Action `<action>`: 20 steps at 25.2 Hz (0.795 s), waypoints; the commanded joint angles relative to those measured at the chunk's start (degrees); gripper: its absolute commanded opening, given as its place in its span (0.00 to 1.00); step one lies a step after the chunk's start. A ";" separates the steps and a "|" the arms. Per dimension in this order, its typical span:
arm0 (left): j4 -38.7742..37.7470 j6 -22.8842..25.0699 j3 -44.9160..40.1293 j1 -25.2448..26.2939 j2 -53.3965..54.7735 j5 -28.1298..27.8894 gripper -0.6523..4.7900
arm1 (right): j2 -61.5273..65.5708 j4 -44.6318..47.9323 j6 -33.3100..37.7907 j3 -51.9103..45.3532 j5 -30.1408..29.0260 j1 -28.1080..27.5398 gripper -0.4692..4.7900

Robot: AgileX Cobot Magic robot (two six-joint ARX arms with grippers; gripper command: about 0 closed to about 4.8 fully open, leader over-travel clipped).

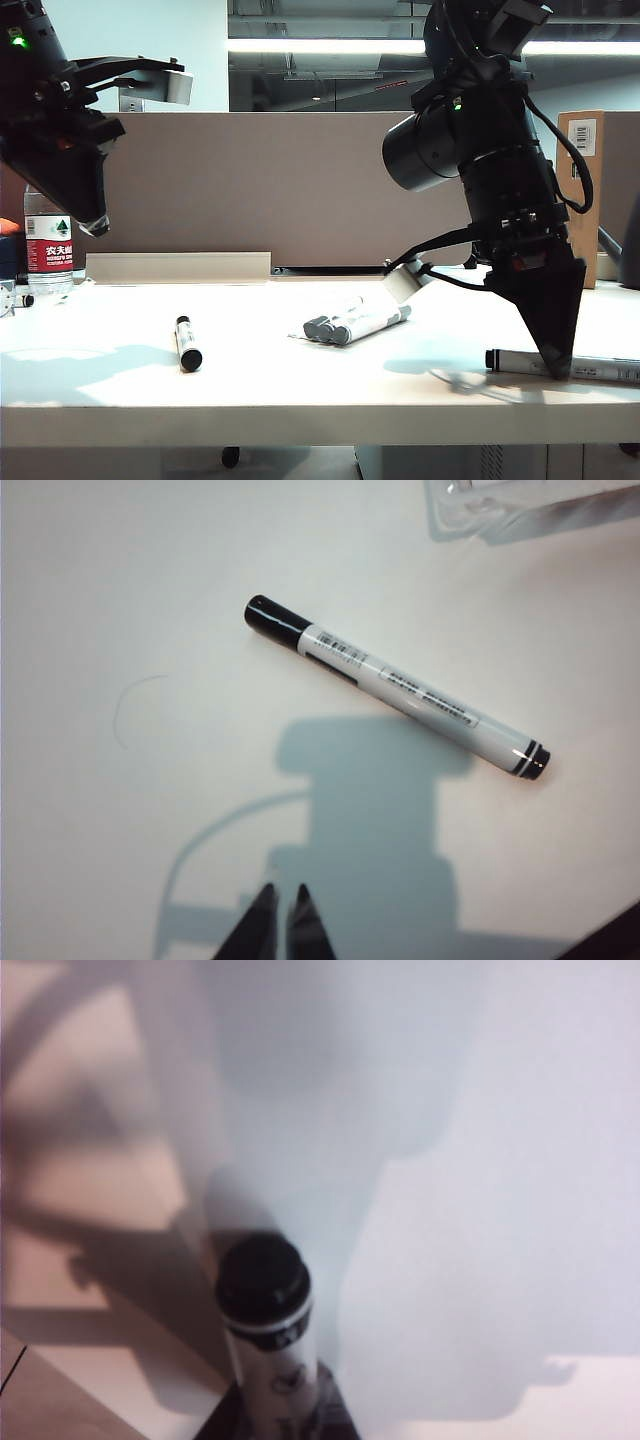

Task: Pick up the markers scattered on the table and put them into the packaging box, making sure the markers fit the shape of the box's grooves.

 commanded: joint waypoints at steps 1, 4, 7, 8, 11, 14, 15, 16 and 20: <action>0.50 0.28 0.22 -0.04 -0.17 -0.07 0.16 | 0.44 4.24 1.07 -0.39 -1.55 0.11 0.08; 0.48 0.28 0.22 -0.04 -0.17 -0.07 0.16 | 0.42 5.16 2.16 -0.20 -1.51 0.11 0.08; 0.50 0.28 0.22 -0.04 -0.17 -0.07 0.16 | 0.39 5.95 6.82 0.09 -1.77 0.11 0.08; 0.50 0.28 0.22 -0.04 -0.17 -0.07 0.16 | 0.28 6.10 7.41 0.15 -1.88 0.11 0.08; 0.46 0.28 0.22 -0.04 -0.17 -0.07 0.16 | -1.22 7.41 8.66 0.74 -1.53 0.11 0.08; 0.00 0.26 0.22 -0.04 -0.17 -0.07 0.16 | -5.14 12.72 9.27 0.81 -0.83 -0.09 0.08; -0.15 0.26 0.22 -0.04 -0.17 -0.07 0.16 | -6.29 14.97 9.25 0.81 0.42 -0.09 0.08; -0.22 0.26 0.22 -0.04 -0.17 -0.04 0.16 | -7.17 16.68 9.20 0.83 1.92 -0.09 0.08; -0.68 0.24 0.22 -0.04 -0.17 -0.04 0.16 | -8.15 17.25 4.04 5.55 5.49 0.15 0.08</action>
